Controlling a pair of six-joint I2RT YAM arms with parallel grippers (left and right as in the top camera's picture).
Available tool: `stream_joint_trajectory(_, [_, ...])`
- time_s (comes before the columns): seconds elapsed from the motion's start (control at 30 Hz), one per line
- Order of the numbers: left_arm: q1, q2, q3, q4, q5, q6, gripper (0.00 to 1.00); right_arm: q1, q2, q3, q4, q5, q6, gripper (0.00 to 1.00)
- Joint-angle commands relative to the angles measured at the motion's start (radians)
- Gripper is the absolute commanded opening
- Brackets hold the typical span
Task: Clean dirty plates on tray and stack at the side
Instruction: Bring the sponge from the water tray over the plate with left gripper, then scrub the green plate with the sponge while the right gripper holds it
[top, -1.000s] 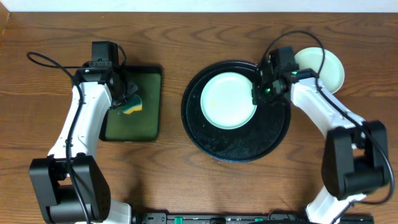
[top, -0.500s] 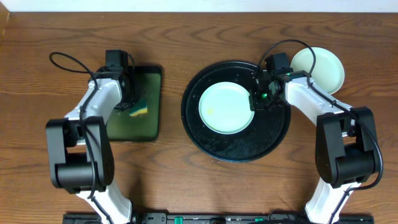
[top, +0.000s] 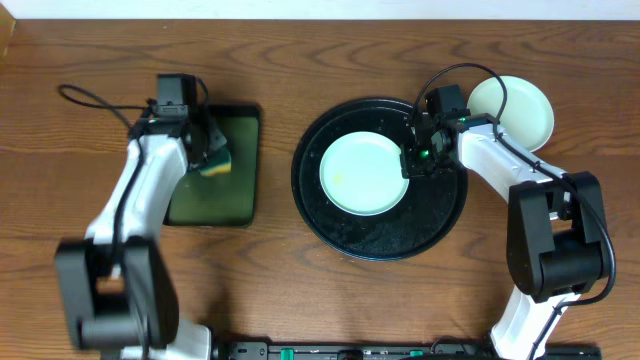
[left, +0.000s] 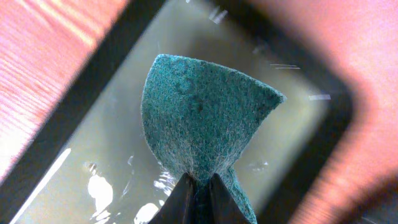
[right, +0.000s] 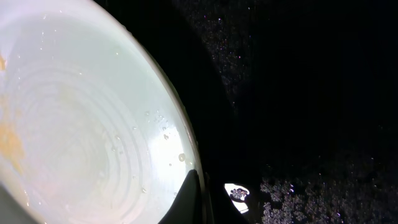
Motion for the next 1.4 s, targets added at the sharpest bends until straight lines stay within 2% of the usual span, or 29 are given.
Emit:
stream_joint_trajectory(0.0, [-0.040,-0.129,0.005,-0.007,0.090,0.013,0.08,0.001,0.018,-0.004,0.001,0.048,-0.023,0.01])
stream_joint_trajectory(0.13, [-0.120,-0.151,0.005,-0.011,0.260,0.001,0.08,0.001,0.019,-0.004,0.016,0.049,-0.026,0.01])
stream_joint_trajectory(0.2, [-0.174,-0.138,0.004,-0.011,0.282,-0.030,0.07,0.001,0.019,-0.004,0.023,0.048,-0.025,0.01])
stream_joint_trajectory(0.3, [-0.285,-0.100,0.004,0.010,0.280,-0.082,0.08,0.001,0.019,-0.004,0.028,0.048,-0.018,0.01])
stream_joint_trajectory(0.43, [-0.419,-0.030,0.004,0.111,0.279,-0.089,0.07,0.001,0.019,-0.004,0.029,0.048,0.005,0.01])
stream_joint_trajectory(0.5, [-0.480,0.016,0.004,0.178,0.234,-0.153,0.07,0.002,0.019,-0.004,0.030,0.048,0.031,0.01])
stream_joint_trajectory(0.63, [-0.560,0.097,0.004,0.286,0.154,-0.270,0.07,0.005,0.019,-0.005,0.026,0.048,0.043,0.01])
stream_joint_trajectory(0.8, [-0.628,0.198,0.004,0.435,0.129,-0.288,0.07,0.018,0.019,-0.005,0.026,0.048,0.042,0.01])
stream_joint_trajectory(1.0, [-0.665,0.275,0.004,0.402,-0.032,-0.305,0.07,0.032,0.019,-0.005,0.026,0.049,0.042,0.01])
stream_joint_trajectory(1.27, [-0.659,0.228,0.004,0.154,-0.497,-0.302,0.07,0.034,0.019,-0.005,0.026,0.075,0.042,0.01])
stream_joint_trajectory(1.37, [-0.659,0.178,0.004,0.130,-0.531,-0.301,0.07,0.034,0.019,-0.005,0.026,0.075,0.042,0.01])
